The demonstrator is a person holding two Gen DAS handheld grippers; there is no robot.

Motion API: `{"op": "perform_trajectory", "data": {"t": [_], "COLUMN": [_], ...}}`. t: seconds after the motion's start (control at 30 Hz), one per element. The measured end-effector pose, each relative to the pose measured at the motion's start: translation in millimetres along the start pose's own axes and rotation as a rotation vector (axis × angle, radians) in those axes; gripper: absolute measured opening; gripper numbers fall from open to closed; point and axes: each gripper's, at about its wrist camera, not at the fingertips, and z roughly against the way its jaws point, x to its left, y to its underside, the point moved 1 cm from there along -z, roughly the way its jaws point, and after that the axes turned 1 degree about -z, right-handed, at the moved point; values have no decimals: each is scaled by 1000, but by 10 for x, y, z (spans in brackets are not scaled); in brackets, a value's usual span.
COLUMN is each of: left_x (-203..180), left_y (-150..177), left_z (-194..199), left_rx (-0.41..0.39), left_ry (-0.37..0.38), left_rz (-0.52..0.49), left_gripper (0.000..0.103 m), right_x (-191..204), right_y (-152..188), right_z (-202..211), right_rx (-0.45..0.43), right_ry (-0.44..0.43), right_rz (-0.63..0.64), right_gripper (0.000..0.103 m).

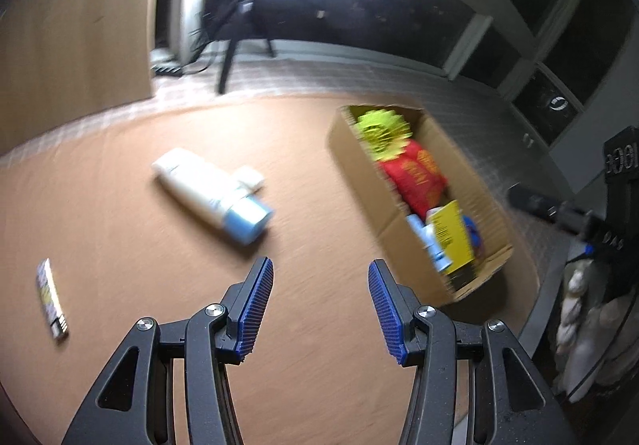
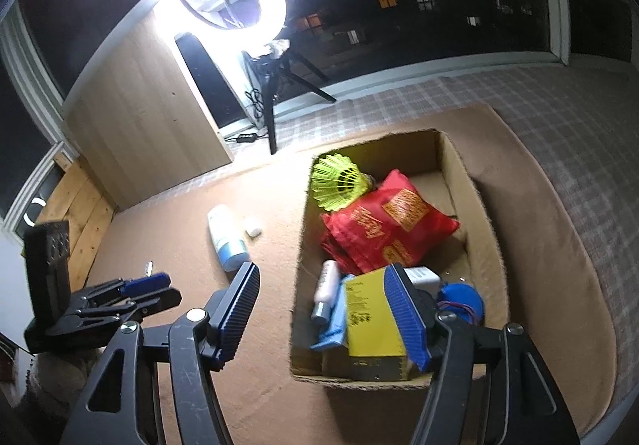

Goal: Organize objects
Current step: 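Withdraw both open tools from the box, then close the right tool on the white AQUA sunscreen tube while the left tool grips it too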

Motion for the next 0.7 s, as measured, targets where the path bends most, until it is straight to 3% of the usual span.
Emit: {"op": "perform_trajectory", "data": {"t": [0.33,0.7], "left_x": [857,1189], "left_y": [325,485], "left_z": [186,297], "left_rx": [10,3], "left_ry": [-79,-105], "left_rz": [160,235], "left_gripper": [53,54], "right_x": [393,902], "right_y": [-123,-350], "right_z": [-429,-1214], "right_rx": [68,223], "right_ry": [-89,-234], "right_rz": [38,54], "right_gripper": [62,62]}}
